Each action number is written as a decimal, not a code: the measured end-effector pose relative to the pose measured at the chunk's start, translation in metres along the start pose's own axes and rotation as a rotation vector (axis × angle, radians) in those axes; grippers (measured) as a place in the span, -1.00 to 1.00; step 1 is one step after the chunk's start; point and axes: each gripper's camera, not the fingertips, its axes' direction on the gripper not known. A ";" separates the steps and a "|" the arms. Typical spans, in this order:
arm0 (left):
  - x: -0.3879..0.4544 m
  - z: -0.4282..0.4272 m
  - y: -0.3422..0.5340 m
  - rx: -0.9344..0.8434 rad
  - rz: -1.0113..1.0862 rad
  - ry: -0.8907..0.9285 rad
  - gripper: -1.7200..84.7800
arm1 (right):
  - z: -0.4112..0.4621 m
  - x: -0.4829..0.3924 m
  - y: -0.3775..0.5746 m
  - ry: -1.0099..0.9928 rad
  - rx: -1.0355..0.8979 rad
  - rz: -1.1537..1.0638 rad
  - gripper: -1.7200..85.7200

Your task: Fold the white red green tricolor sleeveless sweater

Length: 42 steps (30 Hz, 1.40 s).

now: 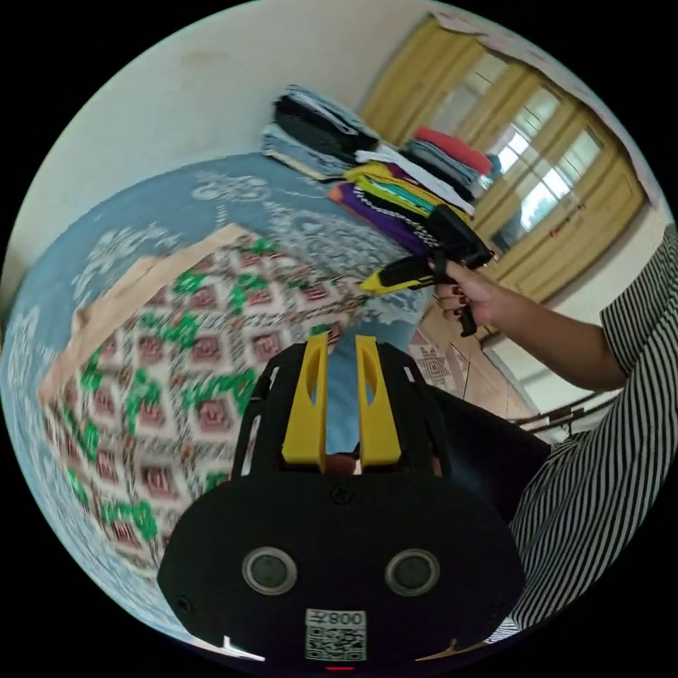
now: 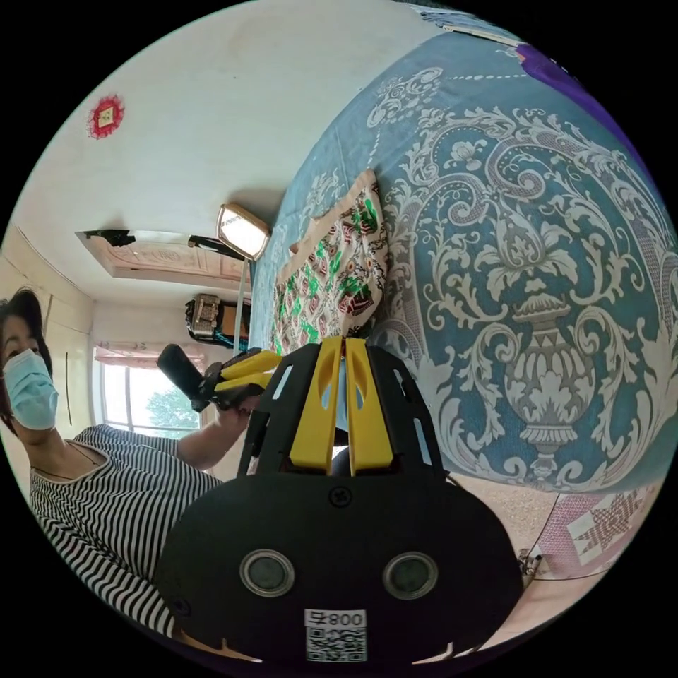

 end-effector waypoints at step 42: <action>0.012 0.068 -0.032 0.056 -0.137 0.040 -0.94 | 0.152 -0.079 -0.281 0.077 -0.106 -0.004 -0.85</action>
